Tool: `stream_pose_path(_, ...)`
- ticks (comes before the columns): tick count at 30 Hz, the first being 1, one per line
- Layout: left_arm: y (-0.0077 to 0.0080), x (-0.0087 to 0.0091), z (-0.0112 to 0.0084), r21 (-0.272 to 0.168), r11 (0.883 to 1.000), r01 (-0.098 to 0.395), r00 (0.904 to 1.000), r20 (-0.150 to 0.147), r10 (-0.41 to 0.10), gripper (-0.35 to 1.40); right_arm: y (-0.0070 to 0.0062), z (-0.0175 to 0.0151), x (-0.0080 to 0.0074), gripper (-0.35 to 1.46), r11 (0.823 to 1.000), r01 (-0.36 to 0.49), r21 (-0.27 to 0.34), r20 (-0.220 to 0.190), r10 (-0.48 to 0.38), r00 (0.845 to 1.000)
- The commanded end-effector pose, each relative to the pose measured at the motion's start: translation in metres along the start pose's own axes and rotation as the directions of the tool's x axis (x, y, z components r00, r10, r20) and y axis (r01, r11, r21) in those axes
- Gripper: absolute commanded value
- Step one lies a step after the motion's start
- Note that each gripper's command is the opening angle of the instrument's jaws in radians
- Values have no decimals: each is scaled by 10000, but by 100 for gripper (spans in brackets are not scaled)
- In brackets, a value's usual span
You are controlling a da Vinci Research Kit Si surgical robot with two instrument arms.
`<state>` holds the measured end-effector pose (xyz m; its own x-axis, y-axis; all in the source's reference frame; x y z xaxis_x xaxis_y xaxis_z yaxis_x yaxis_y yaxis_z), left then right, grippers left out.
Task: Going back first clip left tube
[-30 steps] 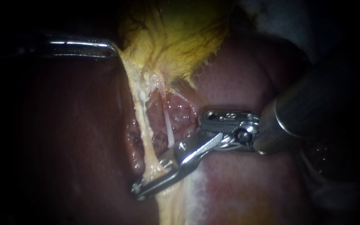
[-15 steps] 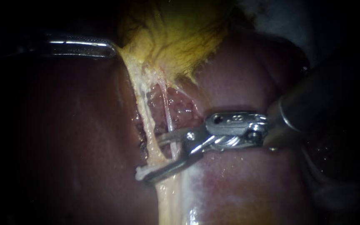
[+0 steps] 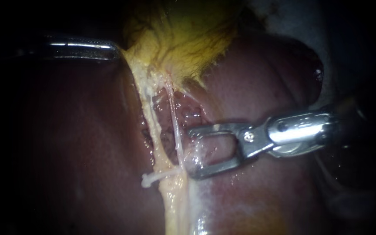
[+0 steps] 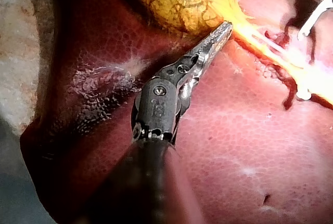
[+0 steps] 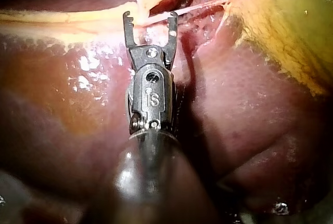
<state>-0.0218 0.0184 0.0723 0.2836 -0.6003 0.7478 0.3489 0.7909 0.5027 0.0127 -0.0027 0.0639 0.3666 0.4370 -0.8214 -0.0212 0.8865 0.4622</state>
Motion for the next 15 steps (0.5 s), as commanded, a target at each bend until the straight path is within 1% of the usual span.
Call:
stream_pose_path(1, 0, 0, 0, 4, 10000, -2, 10000, 0, 2, -35, 0, -8, 2, 60, 10000, 51, -85, 9, -51, 10000)
stream_pose_path(8, -1, 1, 2, -16, 10000, -7, 10000, 2, 7, -35, -1, -38, 3, 60, 9985, 135, -539, 67, -132, 9999)
stream_pose_path(15, -5, 5, 10, -82, 10000, -31, 10000, 11, 31, -35, 3, -54, 6, 60, 9976, 121, -679, 99, -115, 9999)
